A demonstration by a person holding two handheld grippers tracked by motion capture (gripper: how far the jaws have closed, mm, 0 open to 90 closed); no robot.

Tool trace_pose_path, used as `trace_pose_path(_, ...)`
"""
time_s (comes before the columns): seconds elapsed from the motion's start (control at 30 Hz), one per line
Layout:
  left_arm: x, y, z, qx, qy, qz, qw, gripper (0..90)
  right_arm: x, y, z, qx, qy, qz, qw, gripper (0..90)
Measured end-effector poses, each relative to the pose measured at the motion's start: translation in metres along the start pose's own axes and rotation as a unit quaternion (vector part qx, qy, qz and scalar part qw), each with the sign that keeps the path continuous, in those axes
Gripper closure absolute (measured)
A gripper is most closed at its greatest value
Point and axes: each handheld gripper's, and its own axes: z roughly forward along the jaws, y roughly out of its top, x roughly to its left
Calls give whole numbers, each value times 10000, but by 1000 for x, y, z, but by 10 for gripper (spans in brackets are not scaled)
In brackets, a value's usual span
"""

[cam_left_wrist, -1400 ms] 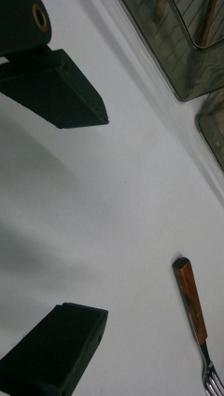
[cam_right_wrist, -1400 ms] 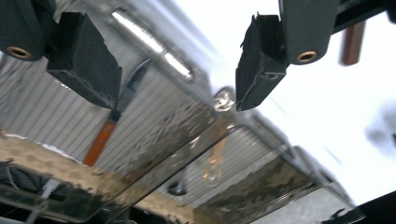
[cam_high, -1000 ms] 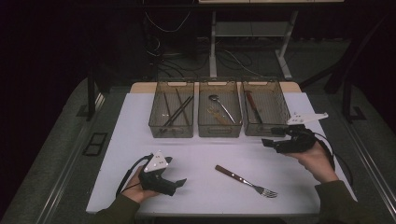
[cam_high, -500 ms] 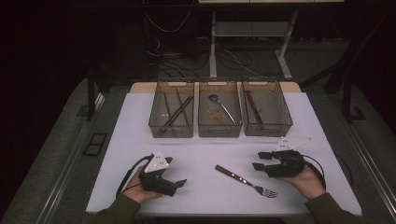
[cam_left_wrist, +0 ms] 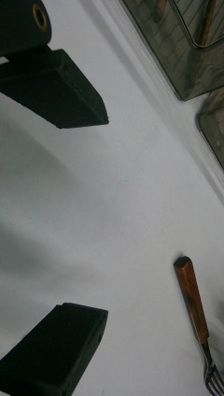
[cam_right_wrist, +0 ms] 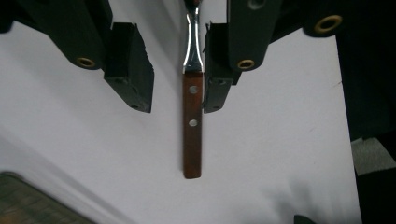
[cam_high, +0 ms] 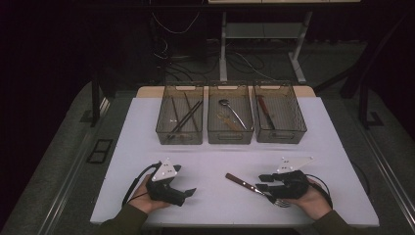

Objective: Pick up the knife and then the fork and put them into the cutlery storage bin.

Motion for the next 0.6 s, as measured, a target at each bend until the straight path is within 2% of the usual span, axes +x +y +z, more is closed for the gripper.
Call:
trace_pose_path(0.13,0,0,0,-7,-5,-6,10000,58,4,2,9,139,58,-89,9998,656)
trace_pose_path(0.6,1,0,0,50,-15,41,10000,58,6,3,26,499,4,-290,9983,714)
